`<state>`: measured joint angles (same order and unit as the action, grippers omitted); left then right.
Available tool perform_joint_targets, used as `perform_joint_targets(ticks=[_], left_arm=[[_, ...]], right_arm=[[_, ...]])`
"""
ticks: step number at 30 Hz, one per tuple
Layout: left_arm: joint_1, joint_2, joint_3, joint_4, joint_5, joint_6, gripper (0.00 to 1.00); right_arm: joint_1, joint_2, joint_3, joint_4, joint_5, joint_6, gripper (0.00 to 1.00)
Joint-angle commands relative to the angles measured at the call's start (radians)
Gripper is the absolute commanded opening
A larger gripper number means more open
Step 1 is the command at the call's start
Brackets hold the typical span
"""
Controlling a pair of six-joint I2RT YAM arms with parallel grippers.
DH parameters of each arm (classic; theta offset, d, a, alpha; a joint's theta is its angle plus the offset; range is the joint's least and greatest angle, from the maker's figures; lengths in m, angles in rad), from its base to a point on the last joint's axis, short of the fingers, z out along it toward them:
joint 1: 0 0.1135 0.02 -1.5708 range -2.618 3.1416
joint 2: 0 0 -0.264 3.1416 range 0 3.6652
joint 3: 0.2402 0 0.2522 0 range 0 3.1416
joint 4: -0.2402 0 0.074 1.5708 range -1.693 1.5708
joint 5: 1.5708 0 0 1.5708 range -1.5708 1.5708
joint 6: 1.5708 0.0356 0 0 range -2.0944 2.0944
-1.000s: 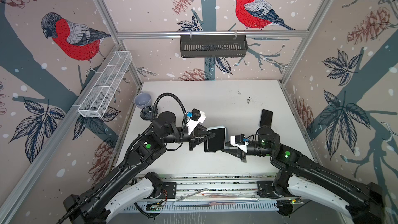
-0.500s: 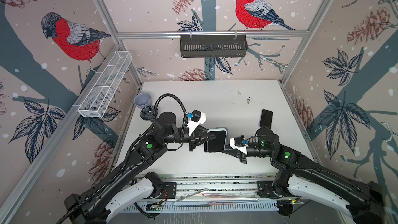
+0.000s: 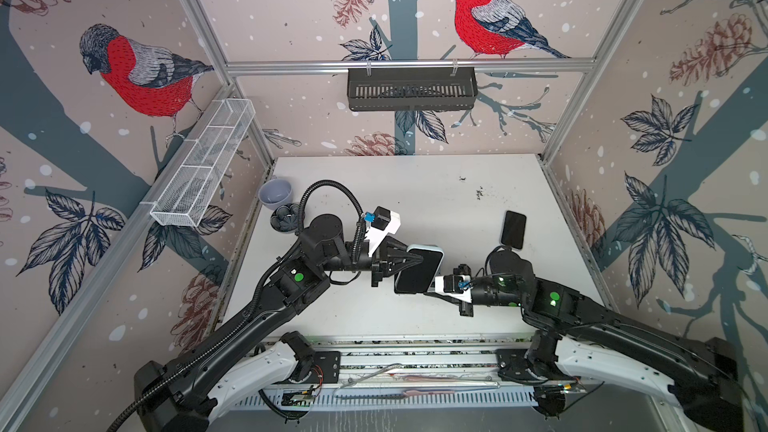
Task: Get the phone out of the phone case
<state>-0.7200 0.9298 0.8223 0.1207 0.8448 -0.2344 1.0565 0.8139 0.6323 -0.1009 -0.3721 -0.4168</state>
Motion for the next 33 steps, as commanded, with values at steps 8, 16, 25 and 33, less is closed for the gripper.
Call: perform_joint_targets(ticks=[8,16,25,33], left_arm=[[0.003,0.035,-0.044,0.188,-0.118,-0.140,0.00],[0.009,-0.058,-0.099,0.282,-0.240,-0.310,0.00],[0.012,-0.123,-0.183,0.428,-0.418,-0.644,0.00],[0.011,-0.137,-0.253,0.530,-0.504,-0.806,0.00]], right_arm=[[0.020,0.010,-0.030,0.287,0.153,-0.124,0.07],[0.017,-0.105,-0.153,0.487,0.301,0.113,0.69],[-0.012,-0.200,-0.135,0.456,0.496,0.669,0.88],[-0.035,-0.228,-0.149,0.389,0.338,0.985,0.87]])
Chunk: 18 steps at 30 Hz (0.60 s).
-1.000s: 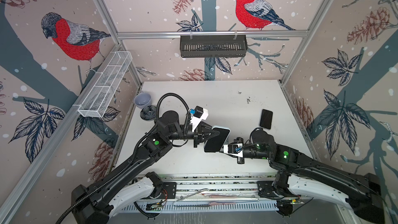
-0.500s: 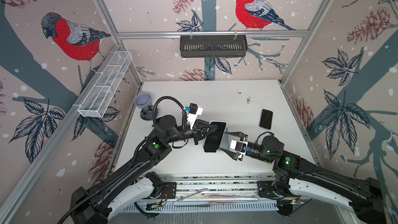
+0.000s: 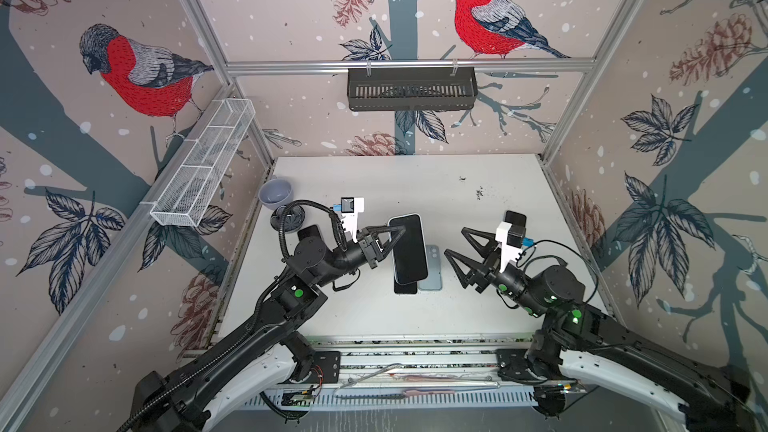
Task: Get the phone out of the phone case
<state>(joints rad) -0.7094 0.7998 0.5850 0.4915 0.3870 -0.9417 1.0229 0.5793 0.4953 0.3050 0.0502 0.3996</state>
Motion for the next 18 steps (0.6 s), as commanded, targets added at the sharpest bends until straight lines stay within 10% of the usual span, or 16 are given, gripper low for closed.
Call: perform_joint_targets(ticks=[1,18], left_arm=[[0.001,-0.007,-0.024,0.176,-0.051,-0.114,0.00],[0.001,-0.015,-0.075,0.254,-0.070,-0.173,0.00]], right_arm=[[0.000,0.013,-0.020,-0.013,-0.114,0.185,0.87],[0.006,0.090,-0.161,0.204,-0.249,0.286,0.80]])
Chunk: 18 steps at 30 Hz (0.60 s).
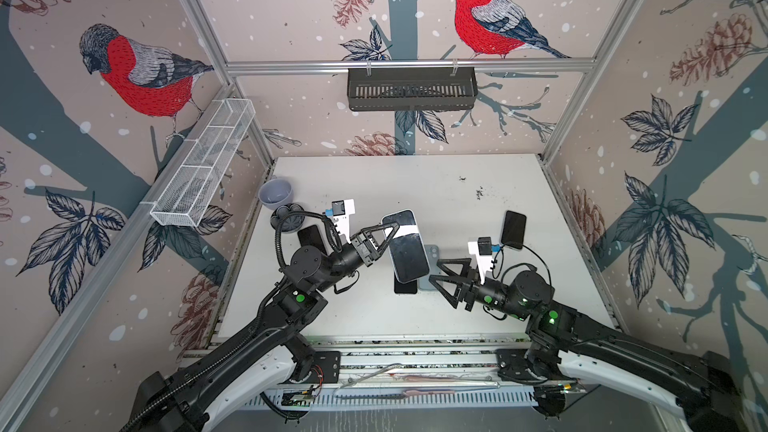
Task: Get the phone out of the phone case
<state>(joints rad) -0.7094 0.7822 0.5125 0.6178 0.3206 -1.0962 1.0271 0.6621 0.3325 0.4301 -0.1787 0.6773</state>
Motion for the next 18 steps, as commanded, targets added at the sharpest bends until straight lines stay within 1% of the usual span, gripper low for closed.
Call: perform_joint_targets(ticks=[1,18], left_arm=[[0.001,0.007,-0.005,0.137,0.000,-0.023,0.00],[0.001,0.011,-0.029,0.173,0.006,-0.034,0.00]], right_arm=[[0.001,0.013,0.003,0.080,-0.021,0.007,0.80],[-0.014,0.050,-0.018,0.108,-0.015,0.010,0.80]])
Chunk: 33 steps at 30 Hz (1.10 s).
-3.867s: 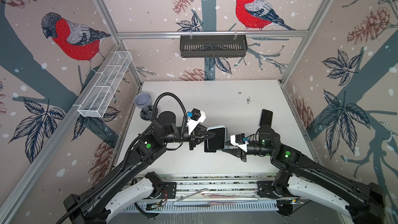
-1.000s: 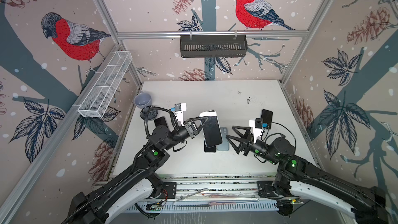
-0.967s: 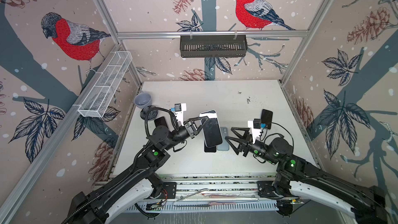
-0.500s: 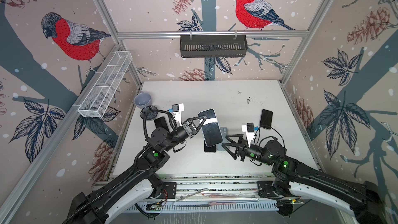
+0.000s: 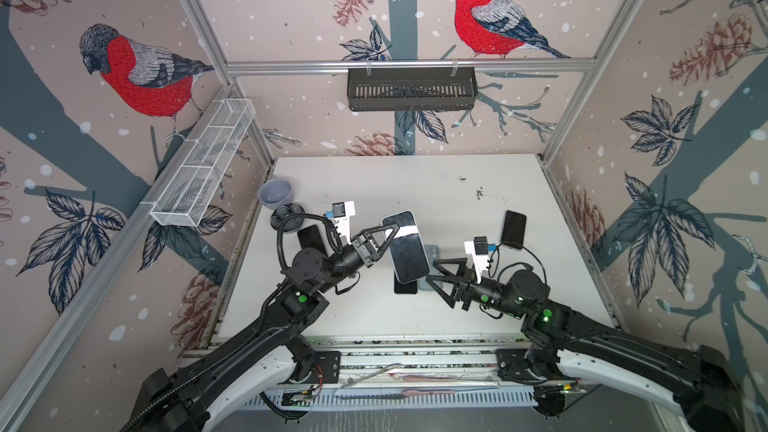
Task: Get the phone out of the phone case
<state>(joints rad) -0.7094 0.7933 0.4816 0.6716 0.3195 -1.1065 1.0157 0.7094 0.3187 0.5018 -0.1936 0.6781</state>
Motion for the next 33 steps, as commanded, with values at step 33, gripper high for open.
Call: perform_joint_targets(ticks=[33], left_arm=[[0.001,0.026,-0.037,0.170,0.056,-0.045,0.00]], right_arm=[[-0.069,0.055,0.014,0.077,-0.062,0.033,0.77]])
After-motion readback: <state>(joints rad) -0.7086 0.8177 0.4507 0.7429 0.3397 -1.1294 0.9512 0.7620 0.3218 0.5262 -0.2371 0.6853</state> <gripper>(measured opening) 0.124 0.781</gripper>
